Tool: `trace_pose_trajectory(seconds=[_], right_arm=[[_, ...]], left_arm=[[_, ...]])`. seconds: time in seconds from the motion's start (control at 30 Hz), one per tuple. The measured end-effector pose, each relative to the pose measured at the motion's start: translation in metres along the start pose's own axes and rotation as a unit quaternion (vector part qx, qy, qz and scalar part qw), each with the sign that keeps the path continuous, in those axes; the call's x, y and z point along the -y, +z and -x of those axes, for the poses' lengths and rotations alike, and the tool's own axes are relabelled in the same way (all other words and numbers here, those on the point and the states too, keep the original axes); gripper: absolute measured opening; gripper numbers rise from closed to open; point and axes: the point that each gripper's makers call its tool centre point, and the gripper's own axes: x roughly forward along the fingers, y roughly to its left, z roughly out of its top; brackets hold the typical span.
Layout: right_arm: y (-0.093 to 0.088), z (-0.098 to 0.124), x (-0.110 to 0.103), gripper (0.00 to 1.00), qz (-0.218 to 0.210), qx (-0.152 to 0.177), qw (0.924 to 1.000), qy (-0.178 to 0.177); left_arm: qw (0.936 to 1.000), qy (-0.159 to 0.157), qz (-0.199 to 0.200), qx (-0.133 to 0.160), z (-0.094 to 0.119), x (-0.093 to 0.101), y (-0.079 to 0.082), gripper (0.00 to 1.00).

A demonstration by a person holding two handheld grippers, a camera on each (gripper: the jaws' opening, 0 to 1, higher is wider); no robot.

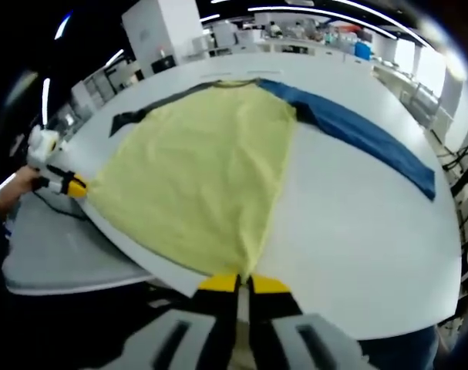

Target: Fold the garment on the visible template until the final outline fits inside the template.

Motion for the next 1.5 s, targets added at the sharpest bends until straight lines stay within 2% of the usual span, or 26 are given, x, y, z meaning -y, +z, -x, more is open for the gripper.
trace_pose_trajectory(seconds=[0.07, 0.13, 0.27, 0.43, 0.57, 0.7, 0.8, 0.87, 0.97, 1.03, 1.13, 1.23, 1.3, 1.5], right_arm=[[0.004, 0.004, -0.002, 0.1, -0.025, 0.013, 0.9996, 0.008], [0.011, 0.005, 0.001, 0.19, -0.055, 0.035, 0.9977, 0.017], [0.02, 0.011, 0.008, 0.36, -0.057, 0.05, 0.997, 0.012], [0.029, 0.015, 0.01, 0.55, -0.062, 0.066, 0.9958, 0.015], [0.042, 0.02, 0.015, 0.75, -0.07, 0.089, 0.9934, 0.014], [0.052, 0.025, 0.023, 0.84, -0.062, 0.099, 0.9931, 0.005], [0.059, 0.027, 0.031, 0.93, -0.065, 0.1, 0.9928, 0.008], [0.064, 0.029, 0.036, 0.96, -0.061, 0.104, 0.9927, 0.006], [0.071, 0.033, 0.05, 0.99, -0.061, 0.106, 0.9925, -0.002], [0.074, 0.035, 0.057, 1.0, -0.063, 0.107, 0.9923, -0.003], [0.081, 0.041, 0.072, 1.0, -0.069, 0.111, 0.9914, -0.008], [0.089, 0.046, 0.093, 1.0, -0.075, 0.119, 0.9897, -0.029], [0.094, 0.049, 0.113, 1.0, -0.074, 0.124, 0.9883, -0.05], [0.107, 0.054, 0.155, 0.98, -0.088, 0.14, 0.9832, -0.078]], left_arm=[[0.9993, -0.007, 0.035, 0.013, 0.002, 0.001, 0.002, 0.31], [0.997, -0.019, 0.052, 0.053, 0.006, 0.003, 0.014, 0.38], [0.9921, -0.009, 0.051, 0.114, 0.015, 0.0, 0.032, 0.54], [0.9848, -0.002, 0.051, 0.166, 0.024, -0.008, 0.049, 0.67], [0.9803, 0.013, 0.019, 0.196, 0.031, -0.012, 0.062, 0.78], [0.974, 0.011, -0.005, 0.226, 0.038, -0.006, 0.075, 0.84], [0.9722, 0.009, -0.017, 0.233, 0.04, -0.009, 0.08, 0.86], [0.9697, 0.005, -0.025, 0.243, 0.042, -0.006, 0.084, 0.88], [0.9708, 0.005, -0.025, 0.239, 0.041, -0.003, 0.085, 0.9], [0.9717, 0.013, -0.043, 0.232, 0.042, -0.001, 0.086, 0.89], [0.9697, 0.01, -0.045, 0.24, 0.044, 0.002, 0.091, 0.93], [0.9691, 0.008, -0.044, 0.243, 0.044, 0.005, 0.095, 0.96], [0.9684, 0.005, -0.043, 0.246, 0.043, -0.002, 0.097, 0.99], [0.968, 0.005, -0.045, 0.247, 0.042, 0.0, 0.102, 0.99]])
